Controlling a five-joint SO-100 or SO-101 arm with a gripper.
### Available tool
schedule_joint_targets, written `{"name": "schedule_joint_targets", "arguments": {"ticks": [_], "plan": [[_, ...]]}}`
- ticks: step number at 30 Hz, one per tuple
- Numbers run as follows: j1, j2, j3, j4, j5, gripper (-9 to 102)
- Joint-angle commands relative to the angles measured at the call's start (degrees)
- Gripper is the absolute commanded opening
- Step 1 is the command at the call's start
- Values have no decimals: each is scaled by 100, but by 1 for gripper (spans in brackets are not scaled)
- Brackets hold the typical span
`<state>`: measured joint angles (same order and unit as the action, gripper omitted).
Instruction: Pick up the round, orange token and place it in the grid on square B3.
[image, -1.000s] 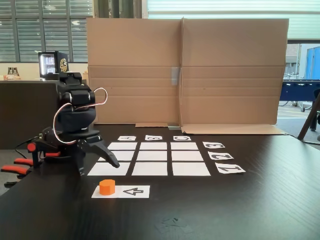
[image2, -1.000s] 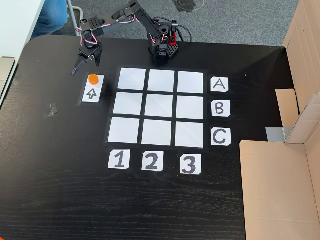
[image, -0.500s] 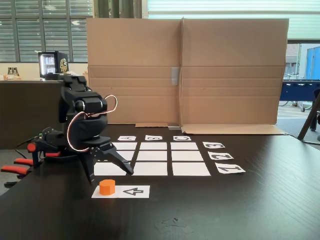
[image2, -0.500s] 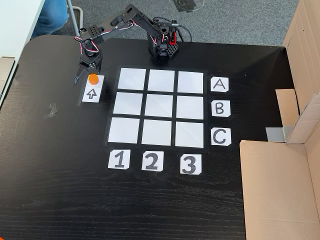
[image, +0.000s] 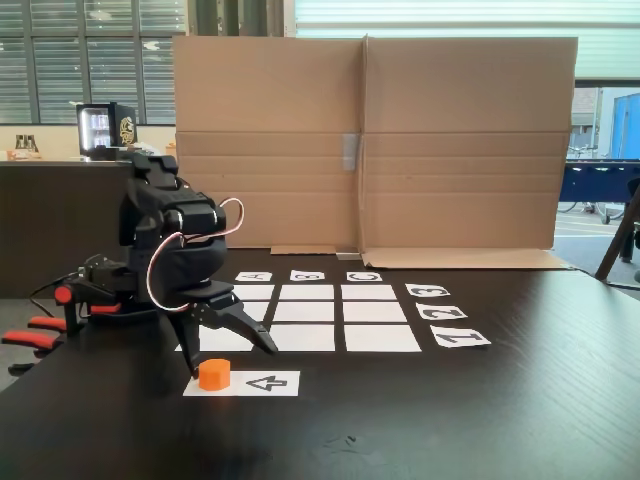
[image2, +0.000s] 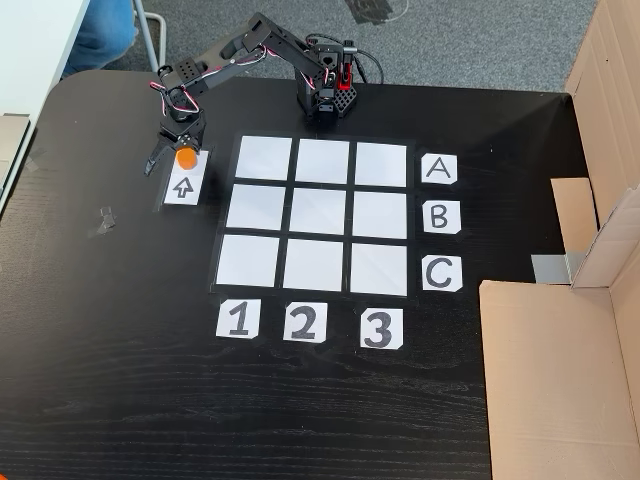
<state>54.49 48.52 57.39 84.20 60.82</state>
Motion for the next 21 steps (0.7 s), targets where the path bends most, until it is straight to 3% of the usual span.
{"name": "schedule_joint_targets", "arguments": {"ticks": [1, 5, 21], "plan": [[-44, -26, -220, -229, -18, 7], [-18, -176, -229, -229, 0, 0], [501, 686, -26, -800, -123, -1]]}}
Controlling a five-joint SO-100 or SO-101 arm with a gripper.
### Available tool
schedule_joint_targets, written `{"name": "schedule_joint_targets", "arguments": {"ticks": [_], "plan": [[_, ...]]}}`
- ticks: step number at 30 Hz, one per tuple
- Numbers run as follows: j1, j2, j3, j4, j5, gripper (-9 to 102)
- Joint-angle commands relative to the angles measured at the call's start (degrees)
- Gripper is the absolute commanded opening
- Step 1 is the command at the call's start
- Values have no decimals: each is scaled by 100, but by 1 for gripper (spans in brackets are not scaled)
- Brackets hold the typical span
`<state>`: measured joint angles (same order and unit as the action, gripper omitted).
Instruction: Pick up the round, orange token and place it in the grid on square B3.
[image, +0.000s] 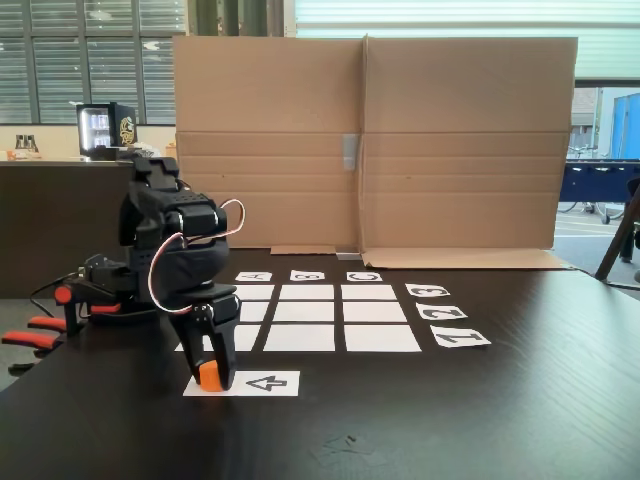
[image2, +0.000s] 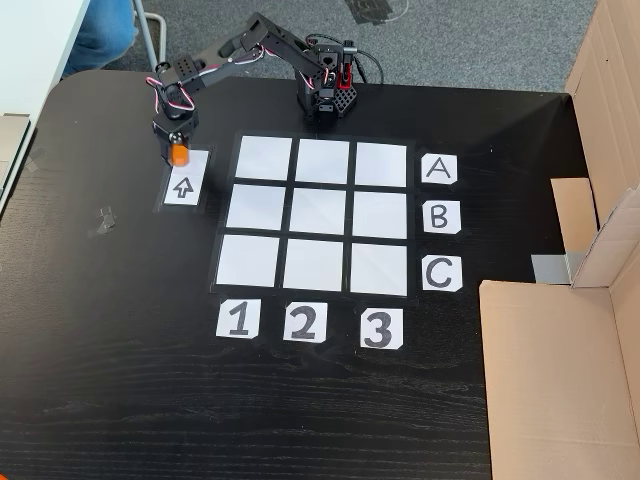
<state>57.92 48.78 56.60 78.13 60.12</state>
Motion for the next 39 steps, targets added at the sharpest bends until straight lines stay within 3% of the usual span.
{"name": "schedule_joint_targets", "arguments": {"ticks": [1, 9, 15, 18, 28, 35, 39], "plan": [[202, 826, 97, -229, -62, -1], [105, 2892, 1248, -396, -167, -1], [-721, 4711, 1881, 580, -132, -1], [-1538, 5502, 2048, 1125, 18, -1], [-5036, 7392, 3533, 1160, 861, -1], [-7550, 7049, 3674, 1151, 2039, -1], [-8341, 6267, 3647, 1072, 2487, -1]]}}
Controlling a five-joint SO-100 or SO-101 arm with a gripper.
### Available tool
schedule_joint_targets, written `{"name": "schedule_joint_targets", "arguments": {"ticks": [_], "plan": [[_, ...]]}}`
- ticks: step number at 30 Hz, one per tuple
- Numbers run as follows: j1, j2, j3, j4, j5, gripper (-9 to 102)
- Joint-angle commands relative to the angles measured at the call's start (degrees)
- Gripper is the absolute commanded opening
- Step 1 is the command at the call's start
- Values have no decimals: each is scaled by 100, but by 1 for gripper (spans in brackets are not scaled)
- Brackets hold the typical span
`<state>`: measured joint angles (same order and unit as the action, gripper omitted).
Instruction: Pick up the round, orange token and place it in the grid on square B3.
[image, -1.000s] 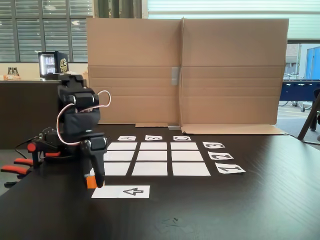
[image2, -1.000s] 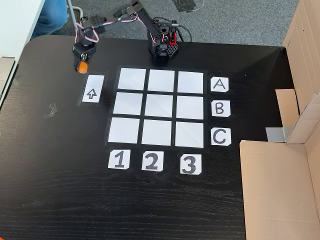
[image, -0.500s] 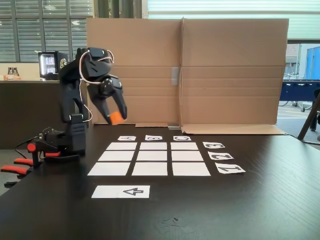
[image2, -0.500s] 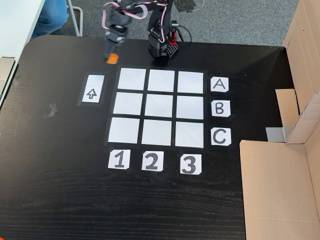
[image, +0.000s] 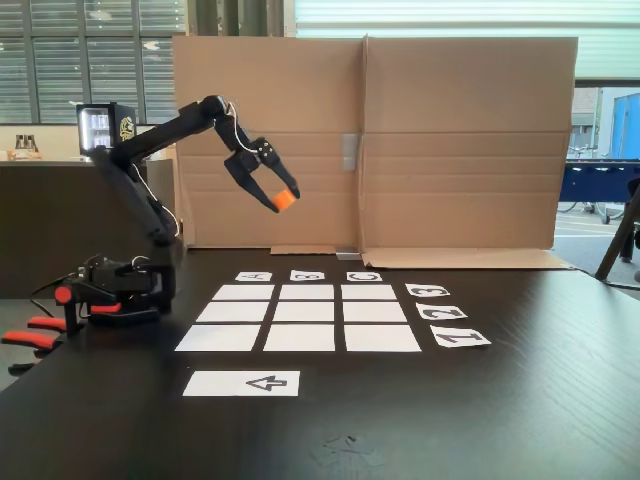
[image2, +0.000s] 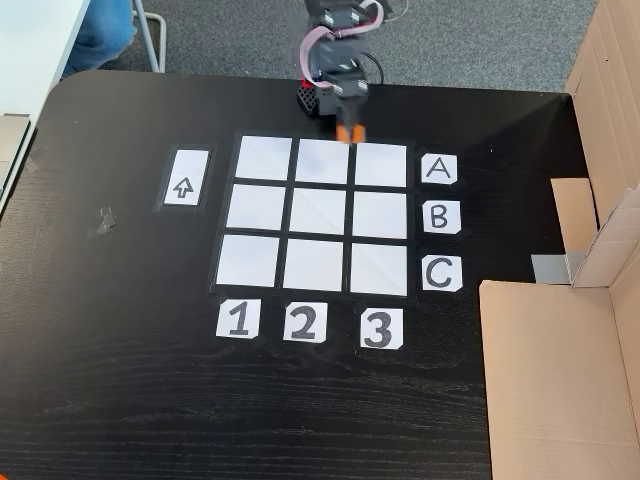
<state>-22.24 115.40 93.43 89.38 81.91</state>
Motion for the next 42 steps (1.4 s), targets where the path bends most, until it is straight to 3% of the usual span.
{"name": "schedule_joint_targets", "arguments": {"ticks": [1, 15, 22, 42], "plan": [[-396, -580, -26, -123, 352, -1], [-334, -2953, -281, -923, 659, -1], [-352, -4192, -1116, -976, 659, -1], [-624, -5563, -2065, -1230, 773, -1]]}}
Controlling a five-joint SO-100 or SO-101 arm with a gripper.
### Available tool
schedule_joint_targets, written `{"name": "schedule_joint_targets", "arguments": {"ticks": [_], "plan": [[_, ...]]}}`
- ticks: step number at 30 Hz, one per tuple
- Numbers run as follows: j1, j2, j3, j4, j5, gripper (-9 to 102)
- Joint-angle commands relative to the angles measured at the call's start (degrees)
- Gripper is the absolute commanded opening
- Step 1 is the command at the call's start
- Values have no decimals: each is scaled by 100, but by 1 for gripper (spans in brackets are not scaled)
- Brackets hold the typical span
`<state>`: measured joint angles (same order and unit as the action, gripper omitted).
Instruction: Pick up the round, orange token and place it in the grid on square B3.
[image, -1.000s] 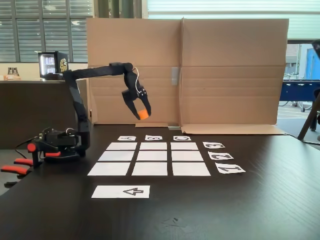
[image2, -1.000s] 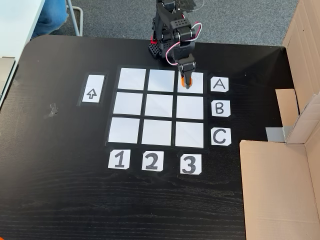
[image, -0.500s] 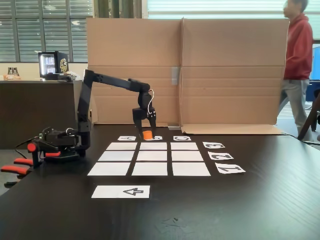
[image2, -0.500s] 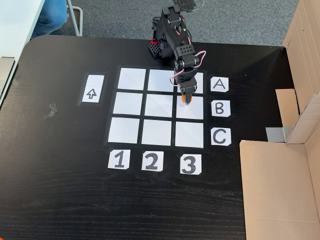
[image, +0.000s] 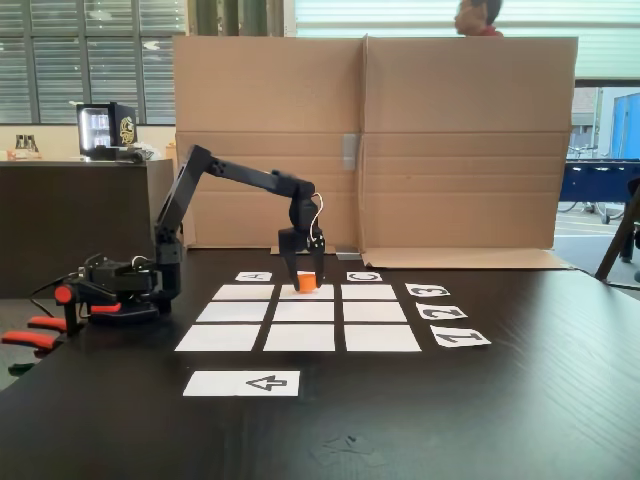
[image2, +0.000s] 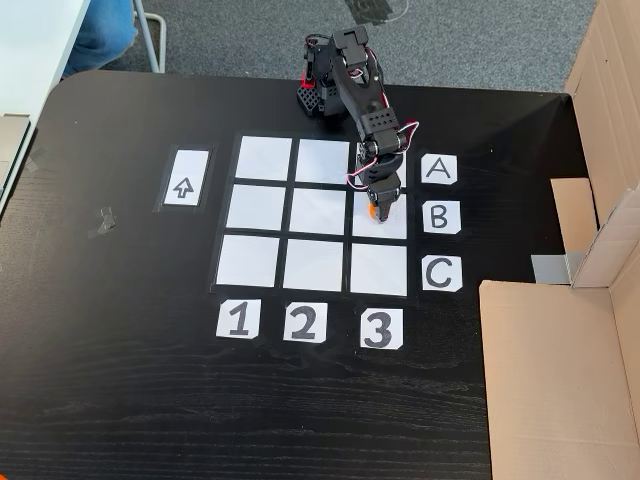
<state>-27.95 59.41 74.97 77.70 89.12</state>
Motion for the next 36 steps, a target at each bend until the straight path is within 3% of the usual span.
{"name": "schedule_joint_targets", "arguments": {"ticks": [1, 5, 9, 13, 17, 23, 28, 36], "plan": [[-53, 35, -220, -70, 53, -1], [-44, 26, -185, 0, 44, 1], [-35, 79, -26, 26, 53, 28], [-35, 290, 290, 0, 44, 44], [62, 905, 984, -439, 9, 46], [308, 2628, 2865, -1740, -114, 54], [677, 4579, 4500, -2936, -334, 54], [2883, 8692, 7172, -4623, -431, 51]]}}
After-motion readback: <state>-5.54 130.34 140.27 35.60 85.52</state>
